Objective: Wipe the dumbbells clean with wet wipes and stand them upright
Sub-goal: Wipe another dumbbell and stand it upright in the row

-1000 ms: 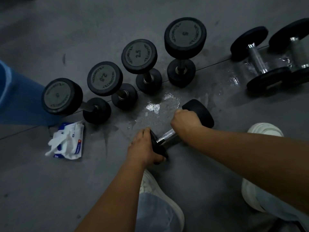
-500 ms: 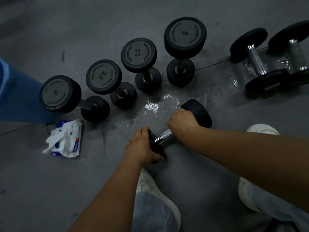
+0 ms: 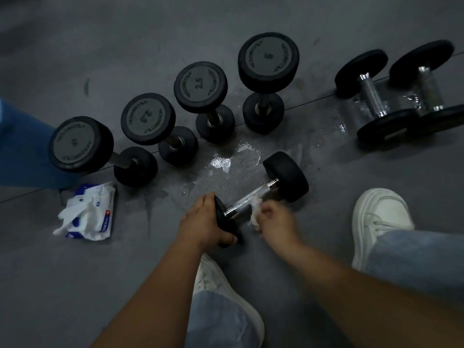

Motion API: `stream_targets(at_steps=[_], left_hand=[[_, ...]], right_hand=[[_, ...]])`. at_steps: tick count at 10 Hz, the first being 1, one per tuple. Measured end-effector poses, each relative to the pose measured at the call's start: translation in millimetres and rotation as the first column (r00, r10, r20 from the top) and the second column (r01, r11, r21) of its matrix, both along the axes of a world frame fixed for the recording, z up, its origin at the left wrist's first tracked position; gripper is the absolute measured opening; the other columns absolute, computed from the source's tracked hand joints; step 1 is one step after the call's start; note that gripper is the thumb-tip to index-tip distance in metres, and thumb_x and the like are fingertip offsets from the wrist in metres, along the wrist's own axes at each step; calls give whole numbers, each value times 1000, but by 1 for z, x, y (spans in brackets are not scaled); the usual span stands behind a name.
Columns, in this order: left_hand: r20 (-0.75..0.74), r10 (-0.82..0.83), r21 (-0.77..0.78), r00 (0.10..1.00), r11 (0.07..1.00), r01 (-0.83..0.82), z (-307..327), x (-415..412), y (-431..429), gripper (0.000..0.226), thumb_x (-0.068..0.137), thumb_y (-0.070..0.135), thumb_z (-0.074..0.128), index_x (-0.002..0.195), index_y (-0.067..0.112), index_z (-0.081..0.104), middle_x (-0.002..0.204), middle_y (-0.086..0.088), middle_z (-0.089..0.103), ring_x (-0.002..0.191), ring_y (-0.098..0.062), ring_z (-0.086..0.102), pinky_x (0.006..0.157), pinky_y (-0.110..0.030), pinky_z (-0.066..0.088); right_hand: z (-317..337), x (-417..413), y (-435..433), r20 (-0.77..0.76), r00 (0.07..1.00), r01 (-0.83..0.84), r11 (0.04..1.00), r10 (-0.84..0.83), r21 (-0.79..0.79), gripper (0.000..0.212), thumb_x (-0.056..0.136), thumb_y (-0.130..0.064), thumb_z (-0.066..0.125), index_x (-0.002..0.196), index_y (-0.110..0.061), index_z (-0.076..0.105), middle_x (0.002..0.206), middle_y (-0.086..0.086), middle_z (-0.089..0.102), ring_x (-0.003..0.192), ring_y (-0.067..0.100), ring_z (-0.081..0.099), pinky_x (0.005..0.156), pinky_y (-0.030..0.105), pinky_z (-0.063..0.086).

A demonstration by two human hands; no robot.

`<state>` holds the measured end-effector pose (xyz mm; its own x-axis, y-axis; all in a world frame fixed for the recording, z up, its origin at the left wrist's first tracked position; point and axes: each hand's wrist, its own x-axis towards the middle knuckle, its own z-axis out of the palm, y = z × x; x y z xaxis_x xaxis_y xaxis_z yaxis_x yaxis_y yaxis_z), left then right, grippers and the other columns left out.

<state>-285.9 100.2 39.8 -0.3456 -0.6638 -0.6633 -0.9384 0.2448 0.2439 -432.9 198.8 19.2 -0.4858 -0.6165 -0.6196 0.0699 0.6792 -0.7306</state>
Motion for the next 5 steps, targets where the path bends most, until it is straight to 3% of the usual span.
stream_targets(at_steps=[1,2,3,4,5], left_hand=[[-7,4,-12,1000,1000,-4,-3,2,4,132,48,50,90,154,23,15,153,1,28,138,-24,36,109,-44,38],[-17,10,-40,1000,999,-10,-5,3,8,133,47,50,91,153,23,17,153,1,28,136,-24,37,107,-44,40],[-17,9,-43,1000,999,-10,-4,2,9,132,47,49,91,153,23,17,152,1,29,135,-25,38,106,-42,41],[-19,19,-44,1000,999,-20,-5,2,9,132,46,47,92,153,23,18,153,1,29,136,-24,38,107,-42,41],[-23,25,-45,999,999,-26,-6,3,10,132,46,46,92,153,22,19,153,1,29,137,-24,37,107,-43,40]], right_hand=[[-30,7,11,644,228,731,565,-730,382,22,97,-2,44,92,-19,57,59,1,62,50,7,51,44,12,31],[-41,-14,-10,742,-115,790,392,-660,471,16,95,-3,47,86,-12,56,72,-1,62,65,6,53,57,15,29],[-36,-16,-25,748,-101,767,427,-656,478,14,95,-8,51,86,-16,57,80,-8,55,71,3,47,59,17,26],[-30,-19,-34,756,-14,740,502,-654,447,14,94,-12,52,84,-21,56,80,-10,56,70,3,43,62,19,25],[-18,-17,-34,758,48,723,546,-650,423,19,92,-9,41,86,-20,56,88,-6,56,84,8,49,73,22,32]])
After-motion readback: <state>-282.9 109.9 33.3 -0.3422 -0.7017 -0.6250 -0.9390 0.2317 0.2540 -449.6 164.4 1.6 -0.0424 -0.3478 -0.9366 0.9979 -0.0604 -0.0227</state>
